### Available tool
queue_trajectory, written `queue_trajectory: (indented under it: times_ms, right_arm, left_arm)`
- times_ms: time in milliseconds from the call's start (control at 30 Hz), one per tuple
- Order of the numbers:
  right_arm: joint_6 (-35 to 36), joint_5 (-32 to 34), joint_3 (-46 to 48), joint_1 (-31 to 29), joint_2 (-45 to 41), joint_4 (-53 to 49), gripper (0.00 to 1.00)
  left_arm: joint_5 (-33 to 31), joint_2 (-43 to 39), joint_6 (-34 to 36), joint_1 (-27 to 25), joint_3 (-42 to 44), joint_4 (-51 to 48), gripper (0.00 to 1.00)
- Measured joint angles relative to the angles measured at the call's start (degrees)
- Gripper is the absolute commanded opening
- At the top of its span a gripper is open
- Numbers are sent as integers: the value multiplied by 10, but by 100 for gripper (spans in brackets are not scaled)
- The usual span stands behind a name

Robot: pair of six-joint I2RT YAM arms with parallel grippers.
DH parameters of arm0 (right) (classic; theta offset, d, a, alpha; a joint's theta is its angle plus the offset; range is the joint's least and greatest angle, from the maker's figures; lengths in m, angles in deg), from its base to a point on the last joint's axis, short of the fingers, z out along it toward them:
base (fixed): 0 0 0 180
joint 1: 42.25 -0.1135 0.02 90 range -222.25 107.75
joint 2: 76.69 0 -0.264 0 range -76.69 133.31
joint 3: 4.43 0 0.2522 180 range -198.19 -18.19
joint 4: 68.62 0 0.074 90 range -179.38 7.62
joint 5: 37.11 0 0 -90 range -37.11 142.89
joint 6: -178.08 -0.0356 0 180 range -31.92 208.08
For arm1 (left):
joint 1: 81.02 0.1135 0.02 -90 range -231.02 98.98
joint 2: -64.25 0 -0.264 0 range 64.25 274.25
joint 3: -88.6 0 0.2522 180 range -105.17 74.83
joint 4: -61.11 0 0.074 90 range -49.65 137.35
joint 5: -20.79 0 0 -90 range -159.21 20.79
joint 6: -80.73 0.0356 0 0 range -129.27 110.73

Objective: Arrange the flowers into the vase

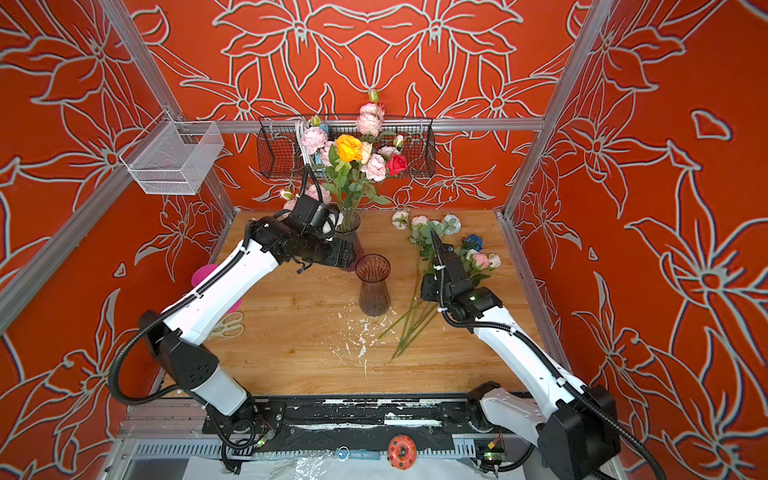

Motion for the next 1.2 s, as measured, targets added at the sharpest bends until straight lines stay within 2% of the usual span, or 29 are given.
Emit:
queue_trajectory:
  times_ms: [100, 200, 333, 433, 533, 700, 900, 967, 1133, 1200]
  right_arm:
    - [-5, 4, 0, 9, 43, 35, 45]
    - [-10, 0, -21, 31, 109, 51, 34]
    - [-6, -36, -126, 66, 255, 47, 31]
    - [3, -55, -208, 78, 348, 37, 31]
    - [7, -61, -275, 79, 416, 21, 35]
    - [13, -59, -366, 79, 506, -24, 37]
    - [20, -60, -393, 82, 562, -51, 38]
    - [21, -60, -384, 83, 562, -52, 35]
    - [26, -71, -383, 86, 562, -50, 10]
    - [28, -77, -383, 87, 562, -49, 5]
  left_arm:
    - [-11, -89, -2, 0, 100, 58, 99]
    - [-45, -207, -2, 0, 216, 143, 98]
    - [-113, -405, -14, -2, 386, 288, 98]
    - [-157, -496, -29, -2, 455, 364, 98]
    - [-187, -519, -45, -2, 478, 411, 98]
    - [-204, -503, -61, -2, 482, 434, 98]
    - [-201, -475, -71, -2, 481, 436, 98]
    - [-199, -469, -73, -2, 479, 436, 98]
    - [-197, -468, -75, -1, 478, 437, 98]
    - [-196, -468, -76, 2, 478, 436, 98]
